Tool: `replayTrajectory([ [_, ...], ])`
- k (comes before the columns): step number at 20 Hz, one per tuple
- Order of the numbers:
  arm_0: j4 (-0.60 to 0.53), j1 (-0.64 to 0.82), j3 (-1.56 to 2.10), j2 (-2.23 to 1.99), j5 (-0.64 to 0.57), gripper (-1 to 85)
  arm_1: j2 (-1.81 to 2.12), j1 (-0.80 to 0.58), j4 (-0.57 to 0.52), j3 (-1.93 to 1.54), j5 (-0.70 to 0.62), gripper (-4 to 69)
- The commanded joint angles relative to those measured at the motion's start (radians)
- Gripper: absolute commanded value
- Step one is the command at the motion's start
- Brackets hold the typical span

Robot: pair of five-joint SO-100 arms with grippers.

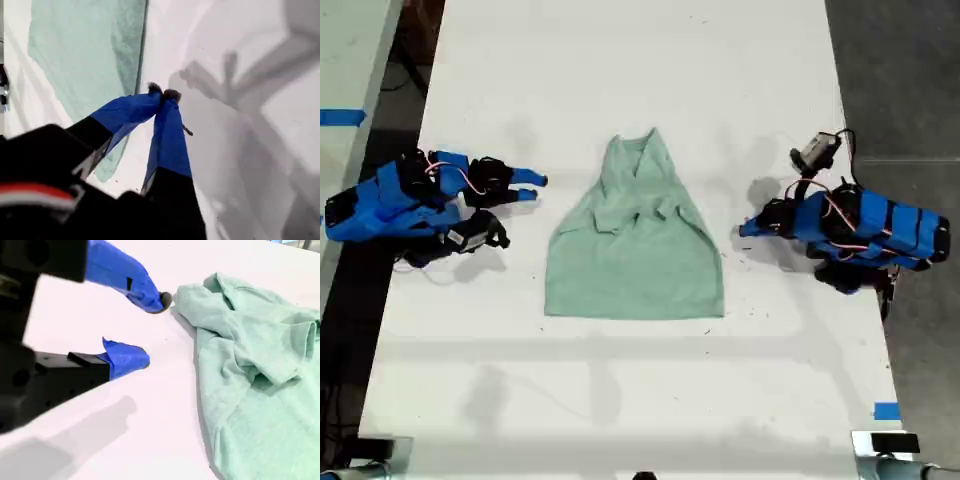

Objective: Fold t shirt

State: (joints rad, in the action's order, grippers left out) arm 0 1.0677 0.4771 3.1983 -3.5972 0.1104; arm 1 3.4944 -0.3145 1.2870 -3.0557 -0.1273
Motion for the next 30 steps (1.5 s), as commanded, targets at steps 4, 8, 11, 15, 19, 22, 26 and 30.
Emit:
replayTrajectory([
  [4, -0.021, 0.008, -0.058, -0.011, -0.209, -0.1, 0.012, 0.014, 0.031, -0.020, -0.005, 0.8],
  [8, -0.020, 0.008, -0.058, -0.011, -0.210, -0.1, 0.012, 0.014, 0.031, -0.020, -0.003, 0.8],
  [11, -0.020, 0.006, -0.058, -0.011, -0.209, -0.1, 0.012, 0.015, 0.029, -0.021, -0.002, 0.8],
  [15, -0.021, 0.008, -0.058, -0.011, -0.212, -0.1, -0.041, 0.035, -0.084, 0.026, -0.063, 1.1],
  [19, -0.023, 0.009, -0.058, -0.011, -0.212, -0.1, -0.747, 0.229, -0.298, 0.364, 0.014, 3.5],
  [22, -0.020, 0.003, -0.058, -0.011, -0.212, -0.1, -1.256, 0.333, -0.252, 0.729, 0.086, 10.2],
  [26, -0.018, 0.002, -0.058, -0.011, -0.212, -0.1, -1.479, 0.368, -0.181, 0.911, 0.126, 9.9],
  [30, -0.018, 0.002, -0.060, -0.011, -0.212, -0.1, -1.566, 0.350, -0.284, 0.819, 0.117, 11.0],
])
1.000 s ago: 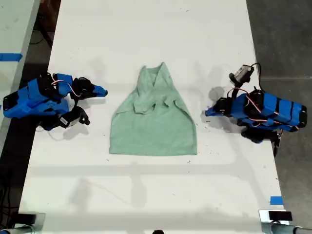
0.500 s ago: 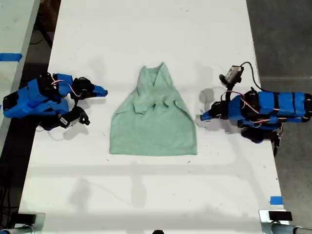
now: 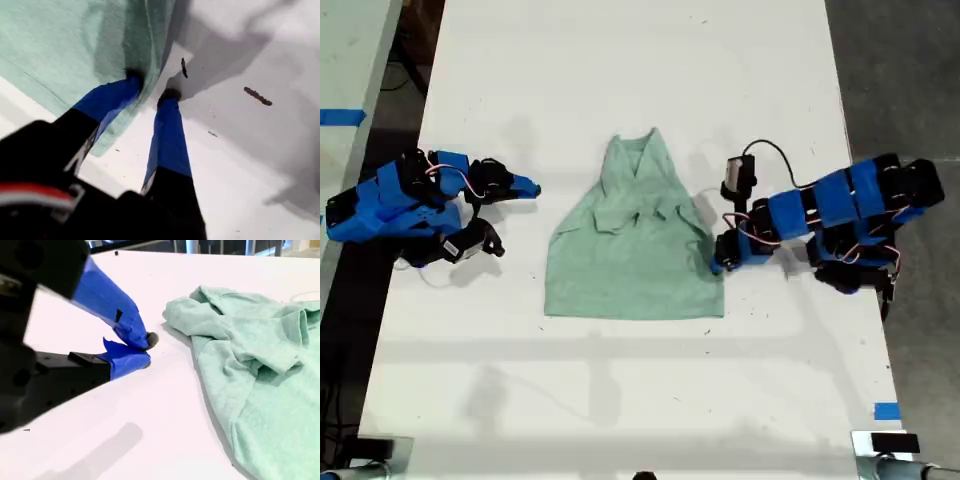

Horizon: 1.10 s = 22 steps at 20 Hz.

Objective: Fold t shirt

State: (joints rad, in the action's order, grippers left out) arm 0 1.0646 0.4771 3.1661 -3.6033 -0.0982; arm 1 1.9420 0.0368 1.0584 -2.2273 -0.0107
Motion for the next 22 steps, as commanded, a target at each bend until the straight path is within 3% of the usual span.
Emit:
replayTrajectory([
  [1, -0.014, 0.002, -0.028, -0.005, -0.003, -0.1, -0.044, -0.009, -0.075, -0.029, -0.005, 11.7],
  [2, -0.014, 0.002, -0.028, -0.005, -0.003, -0.1, -0.075, -0.012, -0.081, -0.034, -0.006, 8.3],
  [3, -0.014, 0.000, -0.028, -0.005, -0.003, -0.1, -0.095, -0.011, -0.087, -0.029, -0.015, -0.5],
  [8, -0.012, 0.002, -0.028, -0.005, -0.003, -0.1, -0.098, 0.023, 0.061, 0.137, 0.000, -0.4],
  [12, -0.012, 0.002, -0.028, -0.005, -0.003, -0.1, -0.120, 0.066, 0.161, 0.446, -0.081, -0.4],
  [13, -0.012, 0.002, -0.028, -0.005, -0.003, -0.1, -0.133, 0.077, 0.140, 0.506, -0.118, -0.4],
  [16, -0.012, 0.003, -0.028, -0.005, -0.003, -0.1, -0.173, 0.095, -0.066, 0.555, -0.219, -0.4],
  [22, -0.012, 0.003, -0.028, -0.005, -0.003, -0.1, -0.308, 0.038, -0.373, 0.518, -0.241, -0.4],
])
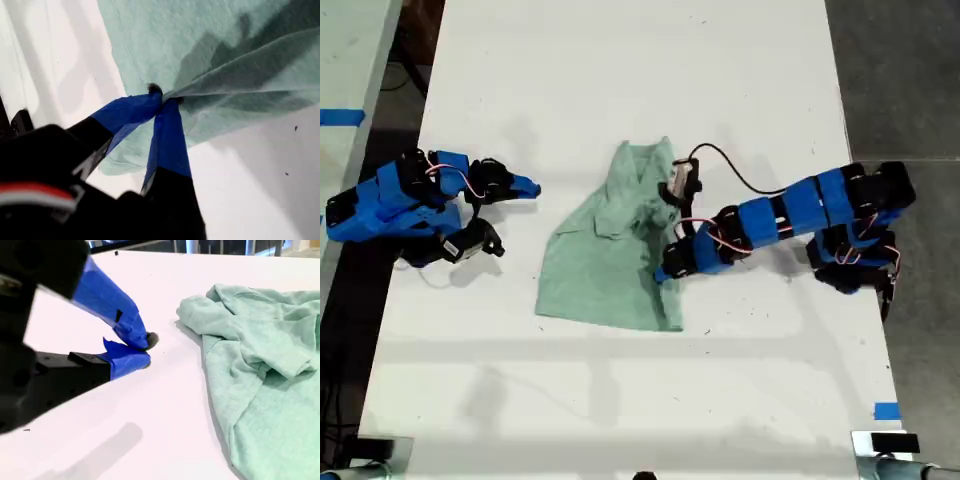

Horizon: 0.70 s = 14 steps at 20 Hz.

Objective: Fold t shirt

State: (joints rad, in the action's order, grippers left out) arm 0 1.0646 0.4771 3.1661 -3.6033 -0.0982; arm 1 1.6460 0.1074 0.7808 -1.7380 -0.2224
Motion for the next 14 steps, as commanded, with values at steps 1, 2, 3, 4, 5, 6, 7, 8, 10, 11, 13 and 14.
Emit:
replayTrajectory([
  [1, -0.012, 0.003, -0.028, -0.005, -0.003, -0.1, -0.040, -0.041, -0.140, 0.032, -0.038, -0.4],
  [2, -0.012, 0.003, -0.028, -0.005, -0.003, -0.1, -0.074, -0.048, -0.170, 0.044, -0.041, -0.4],
  [3, -0.012, 0.003, -0.028, -0.005, -0.003, -0.1, -0.112, -0.049, -0.189, 0.067, -0.048, -0.4],
  [4, -0.012, 0.003, -0.028, -0.005, -0.003, -0.1, -0.155, -0.049, -0.189, 0.101, -0.051, -0.4],
  [5, -0.012, 0.003, -0.028, -0.005, -0.003, -0.1, -0.196, -0.051, -0.189, 0.135, -0.055, -0.4],
  [6, -0.011, 0.003, -0.028, -0.005, -0.003, -0.1, -0.232, -0.052, -0.187, 0.166, -0.057, -0.4],
  [7, -0.011, 0.003, -0.028, -0.005, -0.003, -0.1, -0.262, -0.054, -0.183, 0.192, -0.061, -0.4],
  [8, -0.011, 0.003, -0.028, -0.005, -0.003, -0.1, -0.282, -0.055, -0.175, 0.212, -0.066, -0.4],
  [10, -0.011, 0.003, -0.028, -0.005, -0.003, -0.1, -0.284, -0.048, -0.147, 0.239, -0.066, 6.5],
  [11, -0.011, 0.003, -0.028, -0.005, -0.003, -0.1, -0.278, -0.035, -0.110, 0.270, -0.072, 22.2],
  [13, -0.009, 0.003, -0.029, -0.005, -0.003, -0.1, -0.267, 0.002, -0.046, 0.344, -0.110, 32.7],
  [14, -0.009, 0.003, -0.029, -0.005, -0.003, -0.1, -0.261, 0.017, -0.003, 0.382, -0.124, 32.9],
])
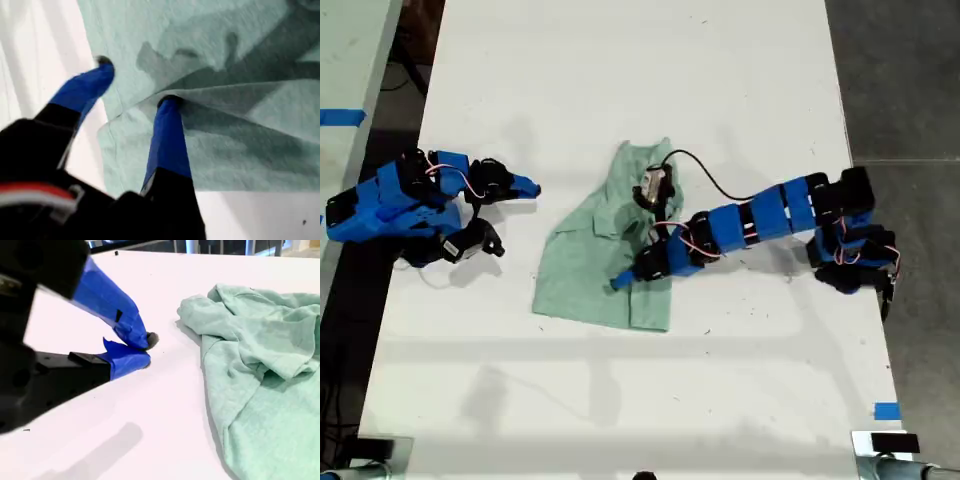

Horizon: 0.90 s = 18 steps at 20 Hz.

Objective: Fold t shirt

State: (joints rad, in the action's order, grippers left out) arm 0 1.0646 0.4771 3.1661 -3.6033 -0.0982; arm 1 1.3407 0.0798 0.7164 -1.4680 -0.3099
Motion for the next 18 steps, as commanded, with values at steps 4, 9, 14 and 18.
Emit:
replayTrajectory([
  [4, -0.009, 0.003, -0.029, -0.005, -0.003, -0.1, 0.201, 0.066, 0.215, 0.092, -0.012, 1.4],
  [9, -0.008, 0.003, -0.029, -0.005, -0.003, -0.1, 0.716, 0.072, 0.104, -0.489, 0.072, 0.5],
  [14, -0.008, 0.002, -0.029, -0.005, -0.003, -0.1, 1.402, -0.041, -0.028, -1.247, 0.109, 0.6],
  [18, -0.011, -0.002, -0.029, -0.005, -0.005, -0.1, 1.807, -0.132, 0.187, -1.517, 0.069, 0.6],
])
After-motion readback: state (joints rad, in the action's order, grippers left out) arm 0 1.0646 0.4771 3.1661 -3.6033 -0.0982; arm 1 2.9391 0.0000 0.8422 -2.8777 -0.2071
